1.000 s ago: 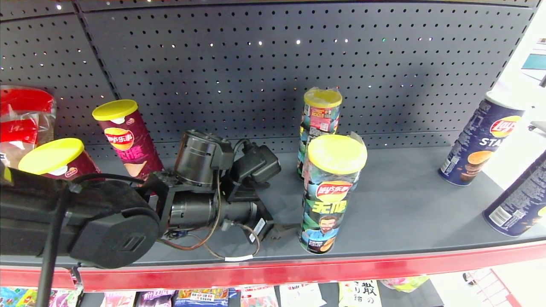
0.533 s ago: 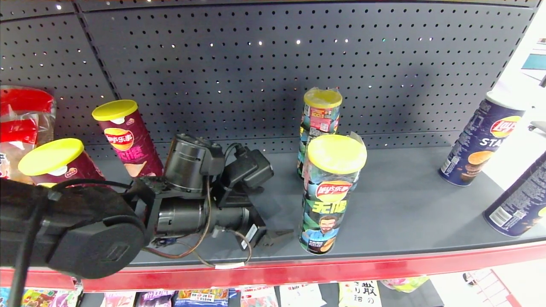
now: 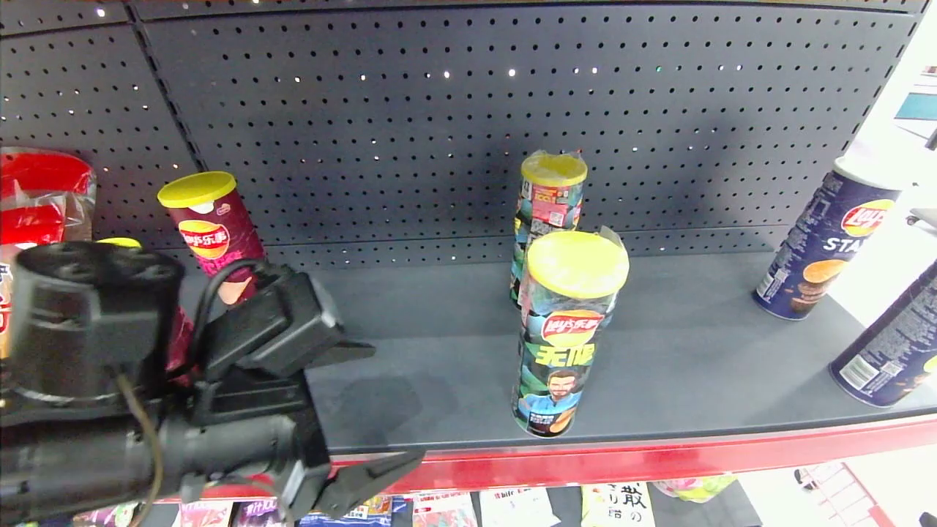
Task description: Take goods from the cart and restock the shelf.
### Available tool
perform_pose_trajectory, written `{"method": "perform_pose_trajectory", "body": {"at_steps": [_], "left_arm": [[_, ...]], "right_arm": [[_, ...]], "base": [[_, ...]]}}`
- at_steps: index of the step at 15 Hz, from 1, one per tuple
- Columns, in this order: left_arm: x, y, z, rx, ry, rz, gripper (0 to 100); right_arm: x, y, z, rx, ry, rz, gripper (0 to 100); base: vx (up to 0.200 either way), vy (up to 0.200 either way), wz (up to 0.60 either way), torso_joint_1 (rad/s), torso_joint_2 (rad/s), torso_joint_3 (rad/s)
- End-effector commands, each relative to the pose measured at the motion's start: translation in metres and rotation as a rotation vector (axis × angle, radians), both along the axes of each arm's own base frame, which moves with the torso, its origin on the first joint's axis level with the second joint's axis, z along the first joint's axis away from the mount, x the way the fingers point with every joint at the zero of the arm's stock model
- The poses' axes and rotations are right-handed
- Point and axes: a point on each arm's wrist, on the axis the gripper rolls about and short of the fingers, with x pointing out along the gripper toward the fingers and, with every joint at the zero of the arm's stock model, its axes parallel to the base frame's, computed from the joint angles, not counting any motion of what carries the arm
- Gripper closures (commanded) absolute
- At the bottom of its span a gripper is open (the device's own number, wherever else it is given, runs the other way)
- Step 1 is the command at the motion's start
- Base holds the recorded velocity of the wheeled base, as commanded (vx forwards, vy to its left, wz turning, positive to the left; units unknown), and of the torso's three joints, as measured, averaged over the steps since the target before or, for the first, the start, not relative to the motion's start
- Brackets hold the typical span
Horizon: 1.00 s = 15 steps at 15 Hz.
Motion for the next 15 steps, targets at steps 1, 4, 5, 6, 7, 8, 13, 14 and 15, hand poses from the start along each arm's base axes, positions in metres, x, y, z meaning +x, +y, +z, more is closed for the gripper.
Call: {"method": "perform_pose_trajectory", "body": {"at_steps": [1, 4, 5, 6, 7, 8, 13, 14, 15], "left_arm": [[-0.065, 0.051, 0.009, -0.034, -0.045, 0.001, 0], [-0.119, 0.094, 0.002, -0.033, -0.03, 0.014, 0], [-0.156, 0.125, -0.01, -0.036, -0.036, 0.094, 0], [-0.176, 0.141, -0.021, -0.032, -0.055, 0.174, 0], [-0.196, 0.153, -0.032, -0.045, -0.077, 0.275, 0], [-0.212, 0.159, -0.04, -0.063, -0.086, 0.404, 0], [-0.232, 0.153, -0.054, -0.135, -0.062, 0.916, 0], [-0.225, 0.153, -0.061, -0.12, -0.072, 0.993, 0], [-0.223, 0.153, -0.061, -0.145, -0.079, 1.015, 0]], "right_arm": [[0.0, 0.0, -0.002, -0.006, 0.014, -0.001, 0], [0.0, 0.0, -0.008, -0.022, 0.051, -0.021, 0], [0.001, -0.001, -0.009, -0.027, 0.056, -0.074, 0], [0.001, -0.001, -0.011, -0.029, 0.062, -0.106, 0], [0.0, -0.002, -0.01, -0.03, 0.055, -0.161, 0], [0.0, -0.002, -0.006, -0.029, 0.048, -0.233, 0], [-0.019, -0.002, -0.02, -0.031, -0.042, -0.478, 0], [-0.034, 0.0, -0.049, -0.099, -0.12, -0.393, 0], [-0.035, 0.0, -0.056, -0.118, -0.125, -0.376, 0]], "base": [[0.0, 0.0, 0.0, 0.0, 0.0, 0.0], [0.0, 0.0, 0.0, 0.0, 0.0, 0.0], [0.0, 0.0, 0.0, 0.0, 0.0, 0.0], [0.0, 0.0, 0.0, 0.0, 0.0, 0.0], [0.0, 0.0, 0.0, 0.0, 0.0, 0.0], [0.0, 0.0, 0.0, 0.0, 0.0, 0.0], [0.0, 0.0, 0.0, 0.0, 0.0, 0.0], [0.0, 0.0, 0.0, 0.0, 0.0, 0.0], [0.0, 0.0, 0.0, 0.0, 0.0, 0.0]]}}
